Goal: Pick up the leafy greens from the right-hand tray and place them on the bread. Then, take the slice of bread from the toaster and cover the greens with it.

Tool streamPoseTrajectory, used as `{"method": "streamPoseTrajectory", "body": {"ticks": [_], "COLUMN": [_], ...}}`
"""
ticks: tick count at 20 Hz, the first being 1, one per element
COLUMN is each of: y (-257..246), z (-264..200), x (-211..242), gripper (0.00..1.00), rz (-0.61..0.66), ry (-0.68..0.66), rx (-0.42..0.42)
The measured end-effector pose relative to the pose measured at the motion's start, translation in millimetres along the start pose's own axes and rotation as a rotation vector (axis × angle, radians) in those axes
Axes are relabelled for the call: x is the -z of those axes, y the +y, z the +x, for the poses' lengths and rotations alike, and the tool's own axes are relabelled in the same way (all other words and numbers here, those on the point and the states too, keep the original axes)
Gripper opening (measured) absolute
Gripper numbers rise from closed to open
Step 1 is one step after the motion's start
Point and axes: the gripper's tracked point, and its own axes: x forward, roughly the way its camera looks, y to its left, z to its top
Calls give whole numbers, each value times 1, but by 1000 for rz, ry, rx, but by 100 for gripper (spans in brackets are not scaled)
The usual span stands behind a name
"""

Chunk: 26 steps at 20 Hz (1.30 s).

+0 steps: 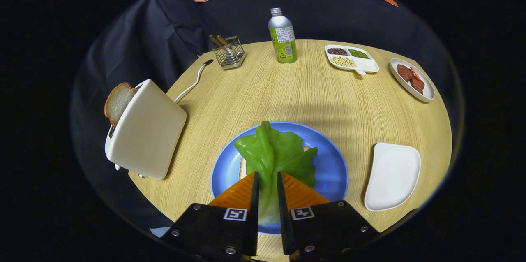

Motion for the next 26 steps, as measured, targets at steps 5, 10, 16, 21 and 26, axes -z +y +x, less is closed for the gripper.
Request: {"method": "streamPoseTrajectory", "body": {"ticks": [5,10,16,21,26], "y": [21,64,122,166,221], "z": [-20,-52,-78,-87,-91], "x": [-26,-53,-74,-93,-104], "gripper": [46,65,79,86,87], "rz": [-1,-70,-131,-148,-207], "ry": [-64,-105,-101,-98,-98], "rx": [-3,-42,-100,-115,-143]}}
